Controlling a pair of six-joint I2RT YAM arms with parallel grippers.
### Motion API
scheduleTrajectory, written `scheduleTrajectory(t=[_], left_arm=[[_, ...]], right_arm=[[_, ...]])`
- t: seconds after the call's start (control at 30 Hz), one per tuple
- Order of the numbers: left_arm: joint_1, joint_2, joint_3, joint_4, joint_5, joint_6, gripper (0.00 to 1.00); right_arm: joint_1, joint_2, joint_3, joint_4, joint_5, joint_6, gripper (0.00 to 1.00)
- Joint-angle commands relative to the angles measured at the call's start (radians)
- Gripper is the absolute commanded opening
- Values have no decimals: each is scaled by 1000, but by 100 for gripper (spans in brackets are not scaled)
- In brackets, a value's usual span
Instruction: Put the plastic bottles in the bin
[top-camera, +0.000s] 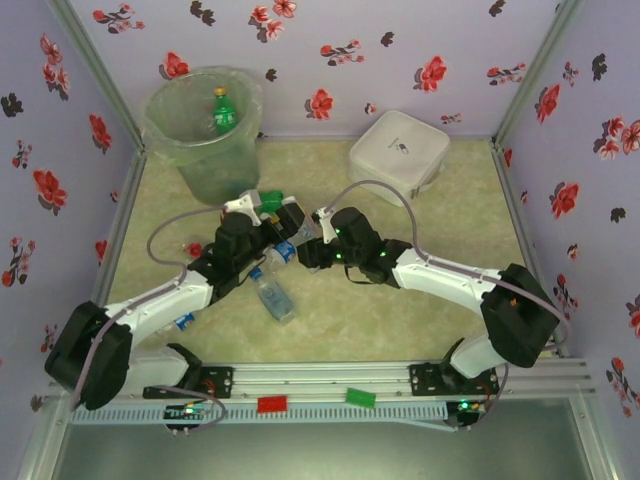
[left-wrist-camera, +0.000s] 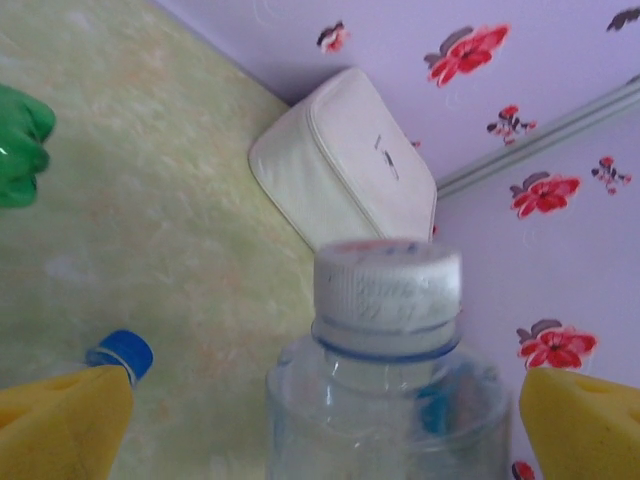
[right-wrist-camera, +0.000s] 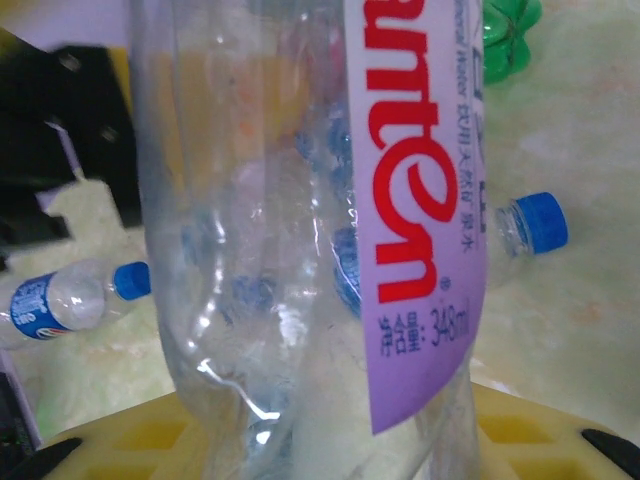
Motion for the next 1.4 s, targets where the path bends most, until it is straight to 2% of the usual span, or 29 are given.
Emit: scheduleTrajectory(t=[0.0, 0.2, 0.37, 0.5, 0.6, 0.63, 0.87, 1.1, 1.27, 1.37], left_arm=[[-19, 46, 31, 52, 26, -3, 100], [-29, 86, 52, 75, 51, -7, 89], [-30, 87, 47, 84, 50, -10, 70], [-29, 82, 46, 85, 47, -8, 59], [-30, 79, 49, 88, 25, -1, 46], [-30, 79, 53, 92, 14, 6, 44], [-13, 76, 135, 21, -58, 118, 46], [72, 74, 301, -113, -64, 296, 46], [151, 96, 525, -254, -54, 476, 46], [234, 139, 702, -347, -3, 550, 47]], right_arm=[[-2, -15, 1, 68, -27, 18, 46], [-2, -28, -26, 93, -18, 23, 45], [-2, -21, -28, 106, -17, 23, 47], [-2, -26, -29, 109, -13, 22, 55], [-2, -41, -37, 112, 6, 22, 61], [-1, -48, -40, 115, 12, 20, 63], [-4, -111, -67, 115, 52, 15, 98], [-12, -182, -122, 108, 153, 6, 100], [-15, -206, -139, 74, 253, 5, 100], [-18, -210, -138, 29, 318, 13, 100]])
